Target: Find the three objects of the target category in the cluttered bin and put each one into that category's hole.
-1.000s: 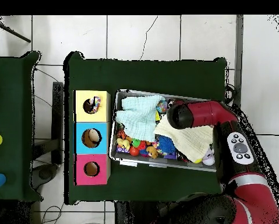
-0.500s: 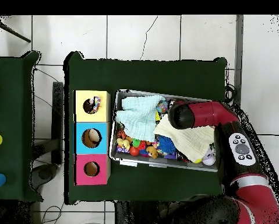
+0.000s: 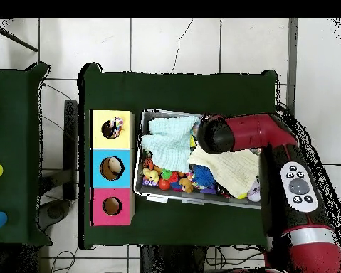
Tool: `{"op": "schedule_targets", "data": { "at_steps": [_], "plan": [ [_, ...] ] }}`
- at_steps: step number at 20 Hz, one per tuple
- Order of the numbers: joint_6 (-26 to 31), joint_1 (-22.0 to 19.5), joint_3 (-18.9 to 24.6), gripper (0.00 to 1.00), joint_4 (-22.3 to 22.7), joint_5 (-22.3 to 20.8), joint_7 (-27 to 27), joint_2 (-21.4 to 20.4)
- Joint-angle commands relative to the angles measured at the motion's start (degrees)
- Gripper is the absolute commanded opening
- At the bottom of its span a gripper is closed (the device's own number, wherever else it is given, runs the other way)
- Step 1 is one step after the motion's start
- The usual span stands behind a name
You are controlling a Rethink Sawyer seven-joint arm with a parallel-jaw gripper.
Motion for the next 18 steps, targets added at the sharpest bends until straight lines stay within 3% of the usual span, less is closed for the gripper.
{"op": "schedule_targets", "data": {
  "at_steps": [1, 6, 12, 18],
  "plan": [
    [8.31, 1.89, 1.97, 0.0, 1.65, 3.48, -7.92, -9.51],
    [7.27, 2.27, 2.68, 0.0, 2.16, 4.81, -7.47, -10.4],
    [9.81, 3.79, 2.96, 0.0, 2.65, 8.5, -6.29, -13.35],
    [15.58, 4.52, 4.76, 0.0, 4.96, 17.34, -4.28, -15.44]
  ]
}}
